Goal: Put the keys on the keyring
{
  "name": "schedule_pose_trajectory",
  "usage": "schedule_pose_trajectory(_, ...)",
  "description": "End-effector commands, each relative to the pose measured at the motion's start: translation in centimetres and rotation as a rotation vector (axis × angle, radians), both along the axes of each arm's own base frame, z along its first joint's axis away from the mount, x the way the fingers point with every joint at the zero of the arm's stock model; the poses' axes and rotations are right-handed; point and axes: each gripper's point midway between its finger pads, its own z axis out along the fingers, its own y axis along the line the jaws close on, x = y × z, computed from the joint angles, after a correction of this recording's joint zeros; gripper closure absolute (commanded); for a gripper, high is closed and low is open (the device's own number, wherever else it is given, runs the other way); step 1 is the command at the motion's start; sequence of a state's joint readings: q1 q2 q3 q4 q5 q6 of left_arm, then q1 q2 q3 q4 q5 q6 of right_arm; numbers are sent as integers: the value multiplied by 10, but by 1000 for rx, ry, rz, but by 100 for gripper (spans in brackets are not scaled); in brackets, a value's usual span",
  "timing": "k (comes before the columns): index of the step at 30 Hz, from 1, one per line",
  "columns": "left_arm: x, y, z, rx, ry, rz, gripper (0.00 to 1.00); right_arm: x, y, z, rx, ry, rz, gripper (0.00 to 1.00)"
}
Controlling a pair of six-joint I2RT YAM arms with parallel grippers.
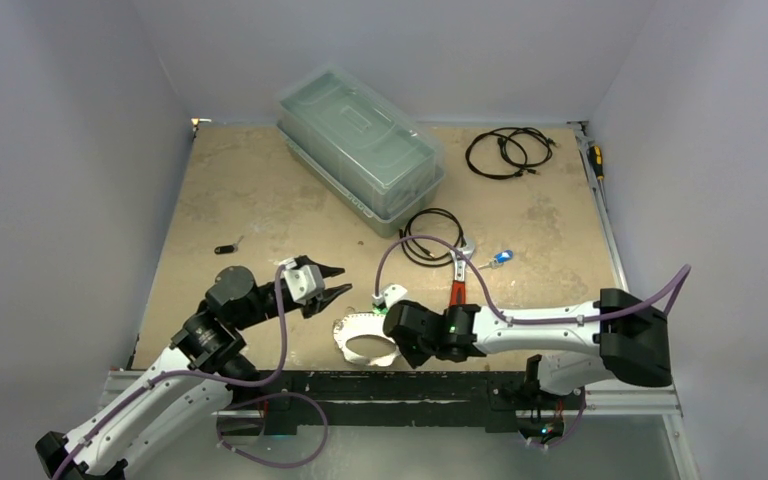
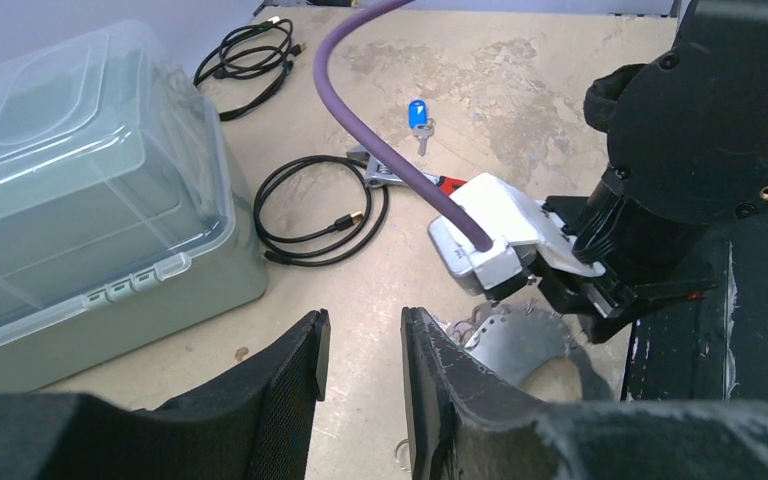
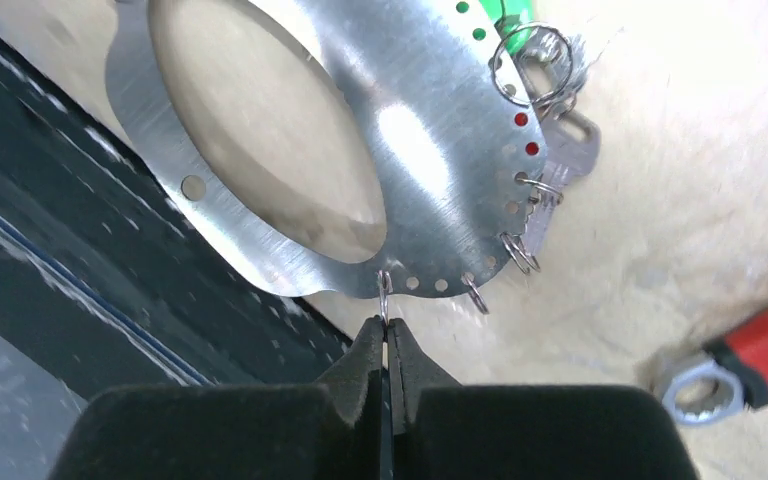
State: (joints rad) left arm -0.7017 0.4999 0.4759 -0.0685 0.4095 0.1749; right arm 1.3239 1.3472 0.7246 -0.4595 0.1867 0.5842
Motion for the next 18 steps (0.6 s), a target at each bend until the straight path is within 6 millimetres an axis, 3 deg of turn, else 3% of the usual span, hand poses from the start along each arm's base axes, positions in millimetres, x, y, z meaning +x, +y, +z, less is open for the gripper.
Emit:
schedule_pose_trajectory(1,3,1,8,-30,-20,19,66,32,48,39,132,-160,-8,100)
schedule_pose_trajectory(3,2,1,8,-32,-21,20,66,40,46,47,124,-193,-37,90)
schedule_pose_trajectory(4,2,1,8,-33,-22,19,66,43,43,50,120,-208,-54,81)
schedule_pose_trajectory(6,2,1,10,-37,-26,21,66,48,34,59,127,-237,-96,51)
schedule_pose_trajectory(7,2,2,10,-38,-28,22,66,49,29,64,142,-247,-118,42)
schedule_pose_trajectory(9,2,3,12,-42,-33,27,66,51,21,73,192,-255,-158,33)
schedule_pose_trajectory(12,2,4,14,-47,-41,34,66,54,14,79,275,-250,-196,32)
schedule_pose_trajectory(18,2,4,13,-46,-36,31,66,54,11,61,338,-173,-193,39)
